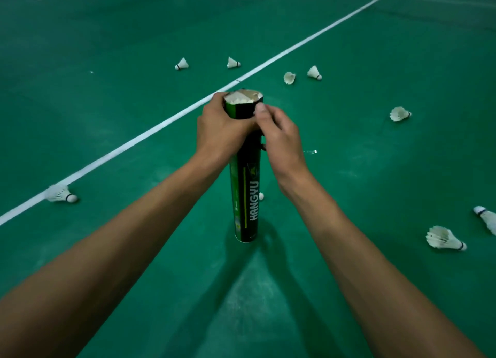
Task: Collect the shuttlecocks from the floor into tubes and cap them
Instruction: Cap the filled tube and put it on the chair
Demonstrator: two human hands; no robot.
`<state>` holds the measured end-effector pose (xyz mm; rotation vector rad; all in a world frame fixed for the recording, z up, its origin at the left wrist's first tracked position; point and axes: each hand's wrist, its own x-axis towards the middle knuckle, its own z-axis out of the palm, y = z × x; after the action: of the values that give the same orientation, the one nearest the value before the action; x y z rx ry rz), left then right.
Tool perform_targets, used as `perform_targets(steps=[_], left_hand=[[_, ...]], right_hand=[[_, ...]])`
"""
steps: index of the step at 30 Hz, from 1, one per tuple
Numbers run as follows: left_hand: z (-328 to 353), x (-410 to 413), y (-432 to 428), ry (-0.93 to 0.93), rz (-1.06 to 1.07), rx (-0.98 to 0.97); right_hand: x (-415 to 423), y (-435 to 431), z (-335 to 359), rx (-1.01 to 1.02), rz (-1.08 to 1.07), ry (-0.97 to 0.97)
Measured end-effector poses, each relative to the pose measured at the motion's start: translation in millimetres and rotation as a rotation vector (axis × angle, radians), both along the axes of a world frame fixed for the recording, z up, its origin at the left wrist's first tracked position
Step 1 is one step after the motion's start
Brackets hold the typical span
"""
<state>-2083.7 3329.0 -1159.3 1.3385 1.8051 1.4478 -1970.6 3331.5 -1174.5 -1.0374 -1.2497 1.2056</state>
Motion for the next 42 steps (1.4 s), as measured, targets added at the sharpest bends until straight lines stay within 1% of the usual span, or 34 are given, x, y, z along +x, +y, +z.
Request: perform_targets(steps=[3,6,9,12,16,18,20,24,27,32,36,39,42], left_hand=[[31,-17,4,-0.005,-0.031,-0.031],[69,-26,-4,0.008,-0.047,-0.083],[120,-33,-20,-0.004,-0.026,-0.118],[193,-41,-33,-0.026,0.016,-0.155],[318,-55,-51,-0.086,0.039,-0.168],[389,-63,-62,-0.147,0.035,-0.150],[464,-71,-74,-0.169,0.041,-0.137],[622,-84,-98,-0.155,0.036,-0.080],[734,-99,-125,-0.110,0.059,0.013],[882,-131,-194,-0.052,0.127,0.140],[958,-165,-255,-0.007,0.220,0.158],[994,-197,-302,0.023,0.272,0.156],[1020,-238,-350,0.068,0.320,0.156]], right_hand=[[-15,1,22,0.011,-0.018,-0.035],[-26,-10,61,0.000,-0.030,-0.057],[-35,-17,121,-0.075,-0.015,-0.052],[-43,-23,200,-0.109,0.038,-0.045],[-48,-32,329,-0.130,0.140,-0.040],[-49,-38,397,-0.120,0.205,-0.052],[-49,-44,469,-0.095,0.273,-0.084],[-59,-52,626,0.019,0.366,-0.146],[-77,-69,740,0.111,0.406,-0.128],[-119,-115,887,0.202,0.510,-0.104],[-160,-161,968,0.308,0.626,-0.174],[-198,-199,1009,0.372,0.677,-0.230],[-244,-243,1039,0.391,0.720,-0.252]])
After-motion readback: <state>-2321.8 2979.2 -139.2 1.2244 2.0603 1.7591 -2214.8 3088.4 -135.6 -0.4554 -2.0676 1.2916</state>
